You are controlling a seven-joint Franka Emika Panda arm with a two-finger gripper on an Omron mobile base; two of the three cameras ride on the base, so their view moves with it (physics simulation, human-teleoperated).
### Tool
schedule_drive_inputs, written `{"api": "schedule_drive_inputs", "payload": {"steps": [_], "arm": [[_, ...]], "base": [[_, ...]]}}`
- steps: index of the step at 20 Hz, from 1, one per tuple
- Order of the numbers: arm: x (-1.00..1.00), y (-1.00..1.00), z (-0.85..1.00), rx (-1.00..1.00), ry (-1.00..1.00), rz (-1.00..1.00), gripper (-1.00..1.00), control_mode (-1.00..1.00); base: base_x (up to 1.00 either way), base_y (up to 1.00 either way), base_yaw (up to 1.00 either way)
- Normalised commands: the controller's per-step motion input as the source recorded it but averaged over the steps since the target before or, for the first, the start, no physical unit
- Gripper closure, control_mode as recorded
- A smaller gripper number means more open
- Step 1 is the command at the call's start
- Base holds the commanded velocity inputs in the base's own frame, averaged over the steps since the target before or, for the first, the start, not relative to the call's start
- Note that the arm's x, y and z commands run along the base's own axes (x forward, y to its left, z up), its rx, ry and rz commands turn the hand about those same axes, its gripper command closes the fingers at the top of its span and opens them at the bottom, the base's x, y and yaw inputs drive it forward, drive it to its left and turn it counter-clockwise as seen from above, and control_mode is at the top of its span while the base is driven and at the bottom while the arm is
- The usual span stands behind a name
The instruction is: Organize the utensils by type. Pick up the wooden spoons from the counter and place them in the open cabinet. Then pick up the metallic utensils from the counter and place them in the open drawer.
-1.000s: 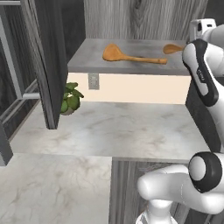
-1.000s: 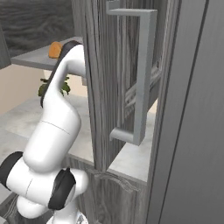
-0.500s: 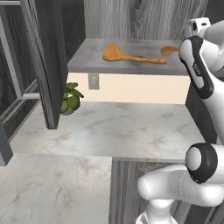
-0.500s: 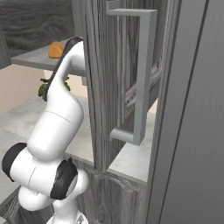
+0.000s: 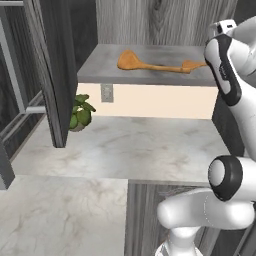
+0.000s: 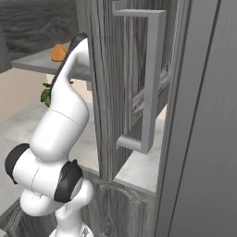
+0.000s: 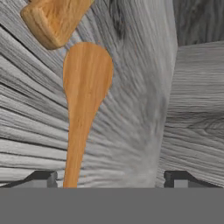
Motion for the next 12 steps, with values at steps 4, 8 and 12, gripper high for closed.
{"api": "schedule_drive_inputs", "payload": {"steps": [4,8,12], "arm": [[-0.11,0.00,-0.13,0.00,0.07,0.03,-1.00,-1.00],[-0.31,0.00,-0.11,0.00,0.00,0.03,-1.00,-1.00],[-0.59,0.09,-0.06,0.00,-0.12,0.00,-1.00,-1.00]], "base": [[0.00,0.00,0.00],[0.00,0.00,0.00],[0.00,0.00,0.00]]}}
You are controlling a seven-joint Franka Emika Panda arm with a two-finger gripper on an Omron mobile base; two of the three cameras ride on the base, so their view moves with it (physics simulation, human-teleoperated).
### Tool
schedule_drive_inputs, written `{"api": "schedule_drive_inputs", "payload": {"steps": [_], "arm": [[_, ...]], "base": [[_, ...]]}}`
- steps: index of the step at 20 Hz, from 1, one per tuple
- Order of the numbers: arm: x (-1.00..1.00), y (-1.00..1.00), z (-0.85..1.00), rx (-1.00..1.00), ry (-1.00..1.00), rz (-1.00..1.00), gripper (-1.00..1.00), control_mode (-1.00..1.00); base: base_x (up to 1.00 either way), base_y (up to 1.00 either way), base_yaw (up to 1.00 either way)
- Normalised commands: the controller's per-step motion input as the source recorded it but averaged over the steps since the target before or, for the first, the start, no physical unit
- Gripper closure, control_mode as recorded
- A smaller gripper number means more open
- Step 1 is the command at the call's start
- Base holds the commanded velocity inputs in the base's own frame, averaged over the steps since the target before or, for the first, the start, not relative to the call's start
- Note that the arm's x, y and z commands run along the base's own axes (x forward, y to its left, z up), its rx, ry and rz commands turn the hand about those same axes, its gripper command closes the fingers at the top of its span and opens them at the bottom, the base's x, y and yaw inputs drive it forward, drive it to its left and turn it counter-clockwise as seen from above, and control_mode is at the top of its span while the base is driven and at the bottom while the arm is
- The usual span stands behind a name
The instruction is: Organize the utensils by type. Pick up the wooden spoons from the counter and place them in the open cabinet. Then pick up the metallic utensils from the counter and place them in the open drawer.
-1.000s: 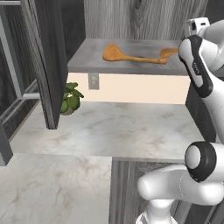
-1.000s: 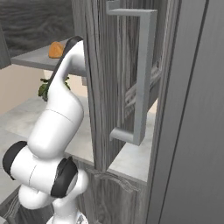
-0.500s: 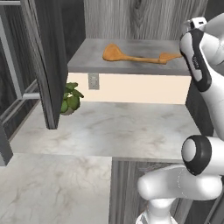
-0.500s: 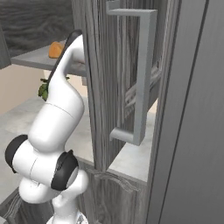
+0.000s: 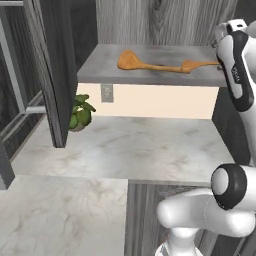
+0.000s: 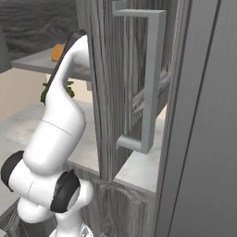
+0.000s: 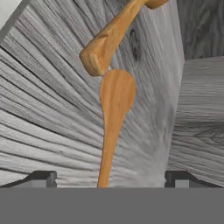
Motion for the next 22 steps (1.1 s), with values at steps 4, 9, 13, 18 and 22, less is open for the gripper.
{"api": "schedule_drive_inputs", "payload": {"steps": [4,9,13,18,22], "arm": [[-0.57,0.36,-0.09,0.00,-0.02,-0.01,-1.00,-1.00],[-0.63,0.37,-0.07,0.01,0.02,-0.08,-1.00,-1.00],[-0.68,0.27,-0.07,0.12,0.11,-0.11,-1.00,-1.00],[-0.82,0.28,-0.31,0.19,0.02,-0.28,-1.00,-1.00],[-0.78,0.22,-0.37,0.35,0.09,-0.49,-1.00,-1.00]], "base": [[0.00,0.00,0.00],[0.00,0.00,0.00],[0.00,0.00,0.00],[0.00,0.00,0.00],[0.00,0.00,0.00]]}}
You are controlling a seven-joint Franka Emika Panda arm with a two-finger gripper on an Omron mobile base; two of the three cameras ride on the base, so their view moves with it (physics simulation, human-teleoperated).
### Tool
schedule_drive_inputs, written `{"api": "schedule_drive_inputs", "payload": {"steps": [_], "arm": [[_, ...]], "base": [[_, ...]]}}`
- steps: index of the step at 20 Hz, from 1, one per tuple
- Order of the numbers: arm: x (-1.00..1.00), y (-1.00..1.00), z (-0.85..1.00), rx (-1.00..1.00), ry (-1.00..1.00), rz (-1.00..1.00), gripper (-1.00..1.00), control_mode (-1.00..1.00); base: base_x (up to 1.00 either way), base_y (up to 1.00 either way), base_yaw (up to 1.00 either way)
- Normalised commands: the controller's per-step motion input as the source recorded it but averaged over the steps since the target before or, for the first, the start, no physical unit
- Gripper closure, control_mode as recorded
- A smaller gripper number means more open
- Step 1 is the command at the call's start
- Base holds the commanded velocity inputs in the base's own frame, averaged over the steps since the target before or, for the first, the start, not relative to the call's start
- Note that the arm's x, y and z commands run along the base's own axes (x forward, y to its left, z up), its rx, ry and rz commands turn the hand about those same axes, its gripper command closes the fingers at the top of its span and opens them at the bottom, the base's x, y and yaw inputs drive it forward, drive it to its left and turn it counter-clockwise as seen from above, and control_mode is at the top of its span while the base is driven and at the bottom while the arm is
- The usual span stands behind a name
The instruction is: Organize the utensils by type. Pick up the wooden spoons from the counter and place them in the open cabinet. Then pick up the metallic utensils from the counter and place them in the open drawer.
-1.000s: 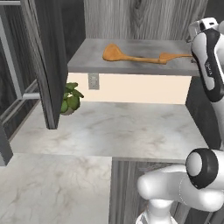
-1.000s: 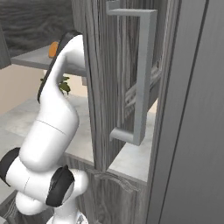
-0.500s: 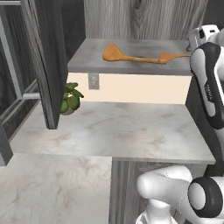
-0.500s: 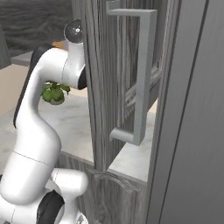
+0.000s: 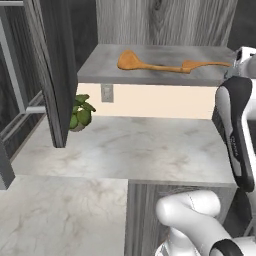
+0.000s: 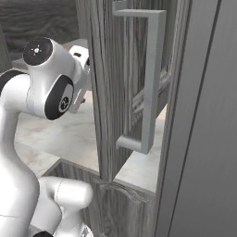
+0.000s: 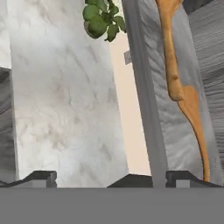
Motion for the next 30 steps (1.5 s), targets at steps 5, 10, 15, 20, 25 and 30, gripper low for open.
{"api": "schedule_drive_inputs", "payload": {"steps": [5,10,15,20,25,30], "arm": [[-0.76,0.17,-0.40,0.49,0.13,-0.54,-1.00,-1.00],[-0.75,0.14,-0.57,0.49,0.00,-0.55,-1.00,-1.00],[-0.32,0.20,-0.72,0.44,0.00,-0.49,-1.00,-1.00],[-0.10,0.17,-0.54,0.36,0.00,-0.40,-1.00,-1.00],[0.02,0.04,-0.19,0.08,0.00,-0.15,-1.00,-1.00],[0.00,0.00,0.00,0.00,0.00,0.00,-1.00,-1.00]], "base": [[0.00,0.00,0.00],[0.00,0.00,0.00],[0.00,0.00,0.00],[0.00,0.00,0.00],[0.00,0.00,0.00],[0.00,0.00,0.00]]}}
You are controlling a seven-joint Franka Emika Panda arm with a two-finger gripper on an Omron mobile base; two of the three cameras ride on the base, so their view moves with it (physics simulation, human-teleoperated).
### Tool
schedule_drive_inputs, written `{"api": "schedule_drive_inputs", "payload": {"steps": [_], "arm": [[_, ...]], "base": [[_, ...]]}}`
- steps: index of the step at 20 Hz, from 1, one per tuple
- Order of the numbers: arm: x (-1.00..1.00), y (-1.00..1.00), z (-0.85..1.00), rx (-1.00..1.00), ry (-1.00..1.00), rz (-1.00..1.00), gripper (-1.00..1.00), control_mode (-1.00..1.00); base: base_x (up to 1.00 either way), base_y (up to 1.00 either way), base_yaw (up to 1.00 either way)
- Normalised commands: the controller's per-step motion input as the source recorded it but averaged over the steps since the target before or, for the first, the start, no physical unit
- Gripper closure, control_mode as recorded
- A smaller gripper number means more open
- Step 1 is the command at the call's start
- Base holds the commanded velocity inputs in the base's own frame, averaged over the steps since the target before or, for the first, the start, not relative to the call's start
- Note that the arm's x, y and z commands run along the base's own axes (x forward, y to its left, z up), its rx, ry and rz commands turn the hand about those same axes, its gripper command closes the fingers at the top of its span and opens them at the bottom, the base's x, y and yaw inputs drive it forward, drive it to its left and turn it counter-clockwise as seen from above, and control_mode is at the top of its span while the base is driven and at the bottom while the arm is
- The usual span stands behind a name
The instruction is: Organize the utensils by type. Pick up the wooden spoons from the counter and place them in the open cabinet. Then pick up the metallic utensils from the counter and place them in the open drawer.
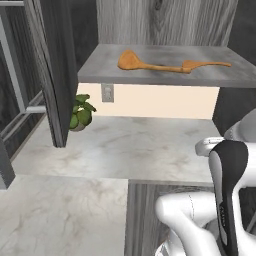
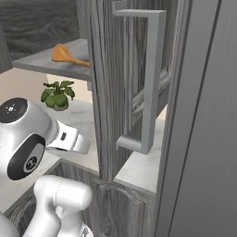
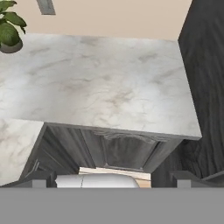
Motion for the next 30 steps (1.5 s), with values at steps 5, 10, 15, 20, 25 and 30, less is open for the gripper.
{"api": "schedule_drive_inputs", "payload": {"steps": [5,10,15,20,25,30], "arm": [[-0.03,0.00,-0.02,0.00,0.01,0.00,-1.00,1.00],[0.00,0.00,0.00,0.00,0.00,0.00,-1.00,1.00],[0.00,0.00,0.00,0.00,0.00,0.00,-1.00,1.00],[0.00,0.00,0.00,0.00,0.00,0.00,-1.00,1.00],[0.00,0.00,0.00,0.00,0.00,0.00,-1.00,1.00],[0.00,0.00,0.00,0.00,0.00,0.00,-1.00,1.00]], "base": [[-0.03,-0.06,-0.03],[0.00,-0.40,0.00],[-0.26,0.02,0.05],[-0.78,0.16,0.03],[-0.98,0.06,0.03],[-0.95,0.01,0.11]]}}
